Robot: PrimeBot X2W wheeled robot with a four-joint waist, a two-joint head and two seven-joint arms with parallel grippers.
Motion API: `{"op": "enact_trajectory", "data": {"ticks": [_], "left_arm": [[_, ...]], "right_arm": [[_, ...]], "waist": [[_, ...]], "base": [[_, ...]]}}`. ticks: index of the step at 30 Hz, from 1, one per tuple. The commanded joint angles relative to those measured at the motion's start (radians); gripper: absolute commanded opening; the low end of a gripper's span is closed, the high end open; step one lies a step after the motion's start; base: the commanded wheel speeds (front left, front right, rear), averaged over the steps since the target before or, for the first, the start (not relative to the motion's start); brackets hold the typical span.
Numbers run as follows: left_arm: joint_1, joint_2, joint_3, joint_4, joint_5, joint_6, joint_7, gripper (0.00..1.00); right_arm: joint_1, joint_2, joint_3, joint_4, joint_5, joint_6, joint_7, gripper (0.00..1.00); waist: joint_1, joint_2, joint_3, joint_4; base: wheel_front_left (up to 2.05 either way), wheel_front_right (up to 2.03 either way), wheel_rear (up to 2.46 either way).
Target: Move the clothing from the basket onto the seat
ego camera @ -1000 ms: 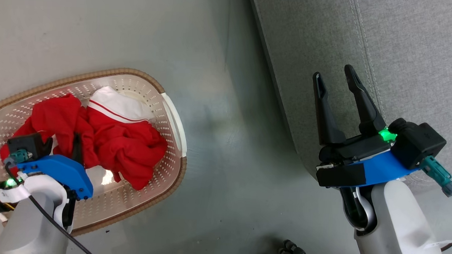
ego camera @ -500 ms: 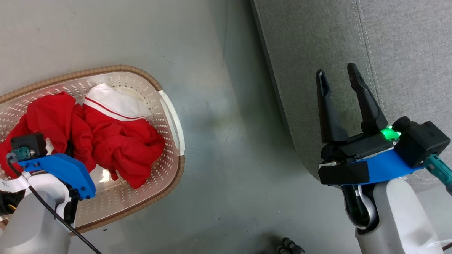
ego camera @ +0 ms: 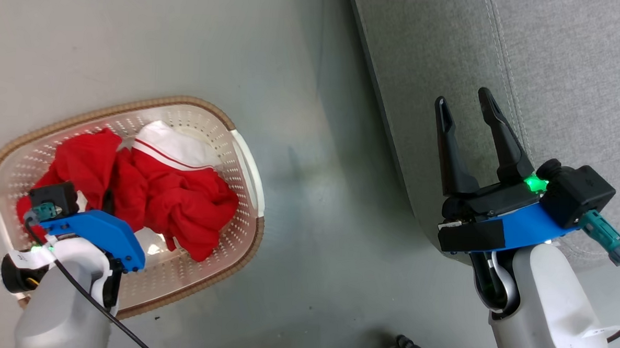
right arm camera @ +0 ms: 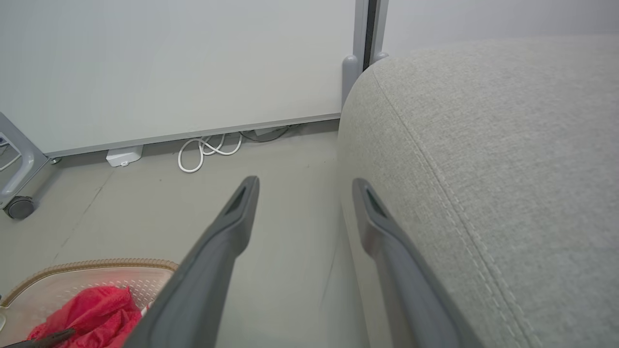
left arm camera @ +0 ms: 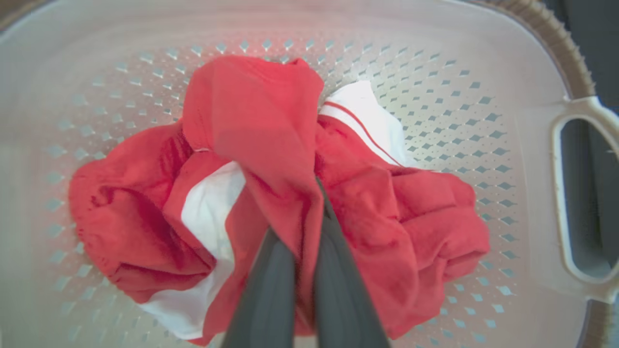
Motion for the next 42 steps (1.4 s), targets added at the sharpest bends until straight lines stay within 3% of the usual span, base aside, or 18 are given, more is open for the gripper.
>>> {"op": "enact_trajectory", "data": {"ticks": [1,12,19,25,42], "left_arm": [[-0.018,-0.006,-0.004,0.000,-0.001,-0.005,-0.014,0.00],[-0.030,-0.085,-0.078,0.026,0.003,-0.044,-0.099,0.00],[-0.066,-0.130,-0.200,0.010,0.013,-0.061,-0.078,0.00],[-0.105,-0.150,-0.332,-0.066,-0.051,-0.063,-0.058,0.00],[-0.231,-0.154,-0.642,-0.252,-0.243,-0.059,-0.007,0.00]], "right_arm": [[-0.009,-0.001,-0.004,0.004,-0.010,0.000,-0.005,1.00],[0.072,-0.002,-0.035,0.076,-0.082,0.000,-0.004,1.00],[0.148,-0.002,-0.052,0.136,-0.110,0.000,-0.004,1.00],[0.212,-0.002,-0.069,0.171,-0.126,0.000,-0.001,1.00],[0.329,-0.001,-0.050,0.114,-0.150,0.000,0.079,1.00]], "waist": [[0.0000,0.0000,-0.031,0.019],[0.0000,0.0000,-0.319,0.148],[0.0000,0.0000,-0.506,0.235],[0.0000,0.0000,-0.632,0.287],[0.0000,0.0000,-0.792,0.360]], "base": [[0.00,0.00,0.00],[0.00,0.00,0.00],[0.00,0.00,0.00],[0.00,0.00,0.00],[0.00,0.00,0.00]]}}
